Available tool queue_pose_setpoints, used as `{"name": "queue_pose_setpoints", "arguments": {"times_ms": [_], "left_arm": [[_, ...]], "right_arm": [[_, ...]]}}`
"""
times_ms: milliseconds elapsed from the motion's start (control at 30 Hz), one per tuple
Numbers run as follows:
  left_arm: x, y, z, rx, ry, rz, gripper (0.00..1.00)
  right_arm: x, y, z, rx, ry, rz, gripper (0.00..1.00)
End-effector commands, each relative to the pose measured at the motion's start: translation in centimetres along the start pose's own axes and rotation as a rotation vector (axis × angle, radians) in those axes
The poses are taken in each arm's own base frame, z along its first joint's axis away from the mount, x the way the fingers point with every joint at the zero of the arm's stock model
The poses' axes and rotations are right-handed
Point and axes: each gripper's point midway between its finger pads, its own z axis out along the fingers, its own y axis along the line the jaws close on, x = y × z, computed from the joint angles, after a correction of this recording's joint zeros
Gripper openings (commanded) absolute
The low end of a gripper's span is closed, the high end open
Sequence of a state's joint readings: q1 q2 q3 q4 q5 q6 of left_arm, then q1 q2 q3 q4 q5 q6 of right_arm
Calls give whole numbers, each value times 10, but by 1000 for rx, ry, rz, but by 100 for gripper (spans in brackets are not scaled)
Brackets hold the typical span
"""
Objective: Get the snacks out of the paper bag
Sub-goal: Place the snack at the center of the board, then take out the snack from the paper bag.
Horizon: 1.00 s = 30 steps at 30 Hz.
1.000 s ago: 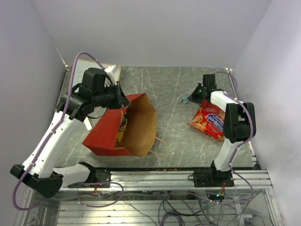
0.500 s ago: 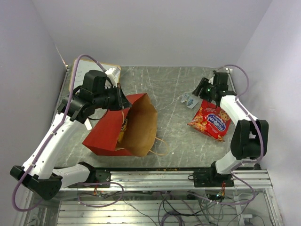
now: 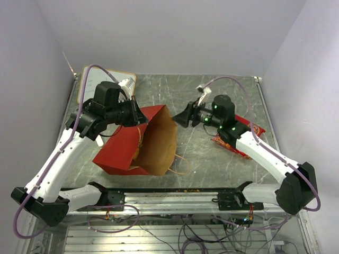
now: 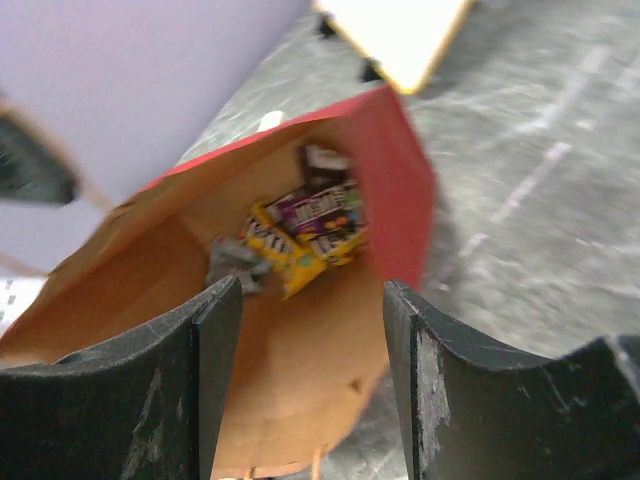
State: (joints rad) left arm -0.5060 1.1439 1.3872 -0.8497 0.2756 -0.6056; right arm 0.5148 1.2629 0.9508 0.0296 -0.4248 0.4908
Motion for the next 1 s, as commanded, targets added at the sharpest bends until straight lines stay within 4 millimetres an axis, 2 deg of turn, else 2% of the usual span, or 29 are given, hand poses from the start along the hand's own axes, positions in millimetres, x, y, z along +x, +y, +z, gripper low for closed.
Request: {"name": "queue_pose_setpoints", "arguments": {"times_ms": [0, 100, 133, 167, 200, 233, 367, 467, 533, 600, 700, 867, 967], "left_arm": [[4, -7, -8, 38, -9, -6, 7], [4, -7, -10, 42, -21, -1, 7], [3, -8, -11, 44, -28, 3, 7], [1, -8, -12, 45, -36, 5, 7], [-1, -9, -12, 48, -46, 10, 7], [-3, -11, -14, 55, -56, 14, 7], [-8, -18, -16, 83, -83, 19, 7], [-10, -20, -17, 97, -102, 18, 7], [-13, -22, -17, 114, -117, 28, 7], [-17, -24, -17, 121, -130, 43, 7], [-24, -28, -17, 128, -145, 81, 7], [-37, -32, -12, 133, -165, 142, 7], [-45, -38, -7, 151, -173, 164, 7]], "right_arm": [[16, 71, 10, -250, -51, -259, 58], [47, 109, 19, -392, -44, -529, 58], [56, 120, 23, -434, -45, -677, 58], [68, 125, 27, -458, -19, -746, 58], [73, 128, 32, -468, -18, -862, 58], [80, 127, 38, -466, 4, -928, 58], [90, 110, 59, -428, 28, -1080, 54], [112, 102, 66, -485, 55, -1227, 44], [131, 105, 66, -560, 69, -1327, 41], [144, 113, 67, -603, 64, -1354, 41], [162, 139, 66, -703, 37, -1317, 41], [206, 188, 67, -849, 16, -1278, 40], [217, 223, 65, -921, -46, -1221, 40]]}}
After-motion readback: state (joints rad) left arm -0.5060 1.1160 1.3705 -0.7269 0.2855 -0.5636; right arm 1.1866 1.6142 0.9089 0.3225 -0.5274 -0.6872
